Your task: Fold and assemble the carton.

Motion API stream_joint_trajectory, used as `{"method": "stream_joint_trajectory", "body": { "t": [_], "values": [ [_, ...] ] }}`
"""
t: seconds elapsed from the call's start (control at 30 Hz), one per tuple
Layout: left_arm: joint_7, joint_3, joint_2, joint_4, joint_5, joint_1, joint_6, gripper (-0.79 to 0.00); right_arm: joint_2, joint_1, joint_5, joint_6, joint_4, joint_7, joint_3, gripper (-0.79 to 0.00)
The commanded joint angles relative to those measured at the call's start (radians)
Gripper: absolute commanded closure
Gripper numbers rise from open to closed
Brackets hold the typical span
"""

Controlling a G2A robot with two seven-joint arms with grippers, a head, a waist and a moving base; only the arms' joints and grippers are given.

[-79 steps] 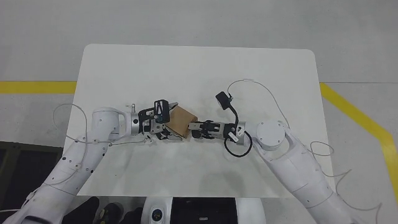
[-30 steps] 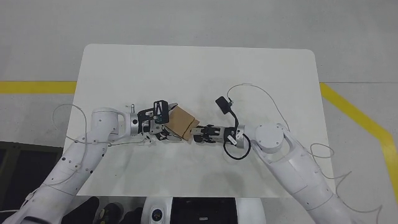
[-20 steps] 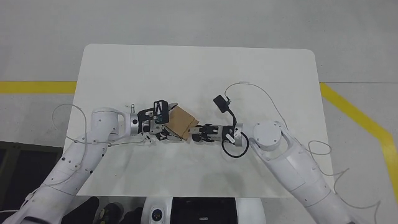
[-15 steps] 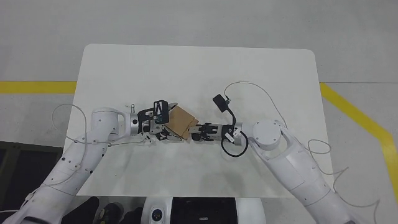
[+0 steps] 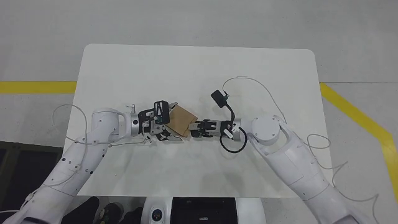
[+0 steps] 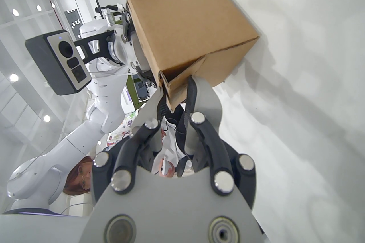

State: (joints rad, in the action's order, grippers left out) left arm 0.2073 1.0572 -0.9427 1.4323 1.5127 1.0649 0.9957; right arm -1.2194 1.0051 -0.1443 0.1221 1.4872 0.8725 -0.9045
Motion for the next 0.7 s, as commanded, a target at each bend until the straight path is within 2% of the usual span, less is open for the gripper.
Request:
{"method": "stream_joint_trajectory", "body": {
  "t": [0.0,0.17,0.27,0.53,0.63,0.67],
  "values": [
    [0.000,0.000,0.000,0.000,0.000,0.000,-0.001,-0.785,0.000,0.001,0.001,0.000,0.000,0.001,-0.002,-0.135],
    [-0.002,0.000,0.000,-0.002,0.004,0.000,-0.001,-0.785,0.008,0.022,0.007,0.010,0.024,0.010,-0.023,-0.157],
    [-0.001,0.000,0.001,-0.003,0.005,-0.001,0.000,-0.785,0.014,0.040,0.008,0.017,0.049,0.013,-0.039,-0.203],
    [0.002,-0.003,0.000,-0.004,0.006,-0.003,0.001,-0.785,0.025,0.078,0.008,0.019,0.081,0.016,-0.069,-0.197],
    [0.001,-0.004,0.000,-0.006,0.007,-0.003,0.001,-0.785,0.028,0.090,0.010,0.023,0.087,0.018,-0.077,-0.182],
    [0.000,-0.004,0.001,-0.006,0.008,-0.003,0.001,-0.785,0.029,0.094,0.011,0.026,0.091,0.019,-0.079,-0.151]
  ]
}}
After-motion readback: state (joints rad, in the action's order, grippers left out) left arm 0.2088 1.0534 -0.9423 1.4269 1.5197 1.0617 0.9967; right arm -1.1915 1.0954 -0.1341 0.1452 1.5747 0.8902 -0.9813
